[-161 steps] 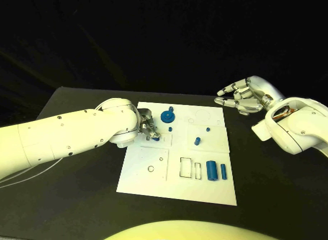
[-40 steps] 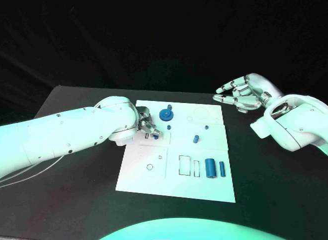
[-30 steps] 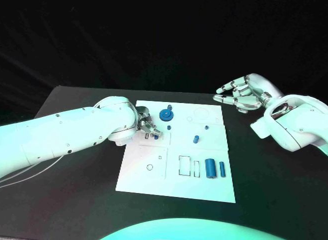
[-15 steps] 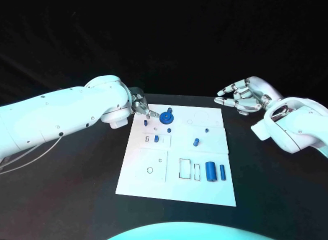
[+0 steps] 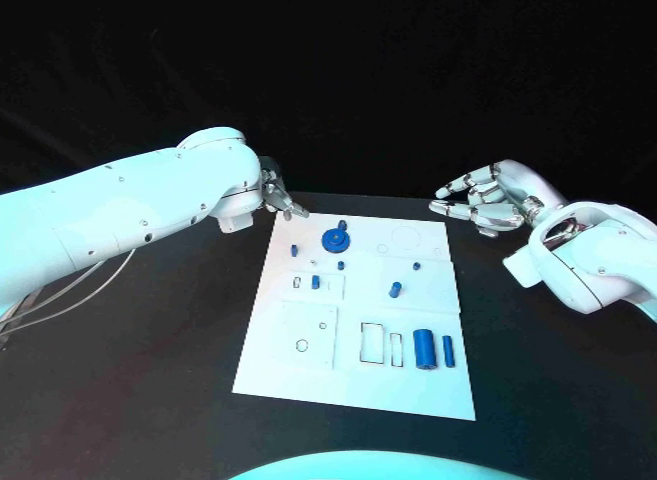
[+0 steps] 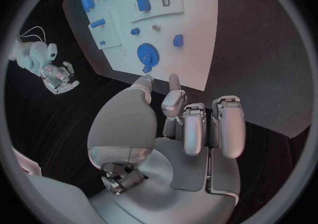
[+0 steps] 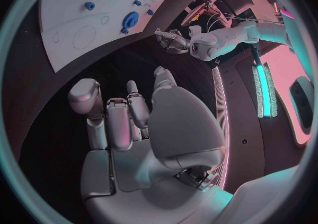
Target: Assemble the parts on the task board
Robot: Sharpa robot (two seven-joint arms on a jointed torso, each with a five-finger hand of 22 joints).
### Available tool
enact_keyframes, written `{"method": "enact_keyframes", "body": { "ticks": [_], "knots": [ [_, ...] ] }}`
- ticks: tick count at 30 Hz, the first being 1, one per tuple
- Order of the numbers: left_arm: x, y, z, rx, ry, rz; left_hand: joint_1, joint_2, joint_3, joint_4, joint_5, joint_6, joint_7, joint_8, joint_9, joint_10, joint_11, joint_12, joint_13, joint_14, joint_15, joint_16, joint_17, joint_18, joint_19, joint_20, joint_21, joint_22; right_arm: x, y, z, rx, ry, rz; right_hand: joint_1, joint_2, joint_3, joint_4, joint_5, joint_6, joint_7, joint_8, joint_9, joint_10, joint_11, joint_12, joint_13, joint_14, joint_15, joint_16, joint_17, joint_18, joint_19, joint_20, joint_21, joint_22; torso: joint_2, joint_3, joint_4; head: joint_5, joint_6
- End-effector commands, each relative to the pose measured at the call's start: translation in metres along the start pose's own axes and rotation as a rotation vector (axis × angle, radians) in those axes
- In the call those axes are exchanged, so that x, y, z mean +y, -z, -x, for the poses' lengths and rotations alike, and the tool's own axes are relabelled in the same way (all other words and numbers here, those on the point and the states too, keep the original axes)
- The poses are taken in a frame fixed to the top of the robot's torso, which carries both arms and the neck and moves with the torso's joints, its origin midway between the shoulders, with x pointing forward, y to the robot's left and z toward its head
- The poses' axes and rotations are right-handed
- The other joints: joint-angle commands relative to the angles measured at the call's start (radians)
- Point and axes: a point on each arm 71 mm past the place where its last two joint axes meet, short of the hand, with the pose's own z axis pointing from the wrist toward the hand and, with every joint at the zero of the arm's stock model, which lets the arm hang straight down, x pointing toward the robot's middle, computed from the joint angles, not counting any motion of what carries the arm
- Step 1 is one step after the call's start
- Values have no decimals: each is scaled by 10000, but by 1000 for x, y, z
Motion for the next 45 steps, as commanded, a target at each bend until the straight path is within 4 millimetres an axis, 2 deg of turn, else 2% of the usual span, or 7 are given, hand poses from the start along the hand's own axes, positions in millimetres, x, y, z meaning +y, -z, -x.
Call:
{"method": "enact_keyframes", "body": {
  "ticks": [1,7,10,25,28,32,45],
  "knots": [
    [4,-6,-4,399,-440,540,40,27,-56,-10,10,-47,43,-42,-21,-6,61,-56,-11,1049,46,24,2629,-126,342,92,-65,1096,1,0,-2,134,77,71,-101,-34,-30,5,-33,-15,-23,54,9,-30,1,-25,3,386,-70,-39,9,106,11,-57,-38,-1,17,-10,10,21,11],
    [7,-14,-13,666,-523,740,64,42,-80,-13,11,-43,51,-71,-48,-16,67,-61,-17,1049,53,24,2629,-124,338,99,-70,1088,2,0,-2,152,70,90,-101,-34,-30,5,-33,-15,-23,54,9,-30,1,-25,3,386,-70,-39,9,106,11,-57,-38,-1,20,-24,-6,33,-19],
    [8,-17,-18,821,-525,771,64,42,-80,-13,11,-43,51,-71,-48,-16,67,-61,-17,1049,53,24,2629,-124,338,99,-70,1088,2,0,-3,164,65,103,-101,-34,-30,5,-33,-15,-23,54,9,-30,1,-25,3,386,-70,-39,9,106,11,-57,-38,-1,19,-10,-16,46,-17],
    [11,-23,-31,1202,-607,856,108,60,-118,-17,11,-26,59,-109,-89,-27,76,-56,-15,1049,63,24,2629,-126,340,109,-67,1097,4,0,-5,198,46,156,-103,-21,-38,0,-31,-17,-24,58,11,-25,-1,-20,7,388,-71,-42,7,105,18,-58,-38,2,17,-10,-5,36,-68],
    [12,-24,-34,1303,-659,887,133,67,-127,-22,12,-17,60,-120,-101,-28,78,-50,-10,1049,65,24,2629,-125,337,112,-70,1091,4,0,-5,199,44,163,-103,-21,-38,0,-31,-17,-24,58,11,-25,-1,-20,7,388,-71,-42,7,105,18,-58,-38,2,7,2,-3,37,-79],
    [13,-25,-37,1398,-699,898,191,82,-149,-28,13,5,62,-144,-129,-33,81,-42,-5,1049,70,24,2629,-127,341,119,-66,1102,4,0,-5,197,41,173,-103,-21,-38,0,-31,-17,-24,58,11,-25,-1,-20,7,388,-71,-42,7,105,18,-58,-38,2,14,-10,-6,36,-87],
    [13,-25,-41,1562,-593,867,259,103,-168,-33,15,32,63,-166,-157,-35,83,-28,4,1049,73,24,2629,-128,343,125,-63,1109,4,0,-5,189,38,178,-103,-14,-41,-3,-29,-18,-25,60,12,-17,-1,-11,15,393,-72,-30,24,100,34,-59,-13,20,6,-4,2,17,-140]
  ]
}}
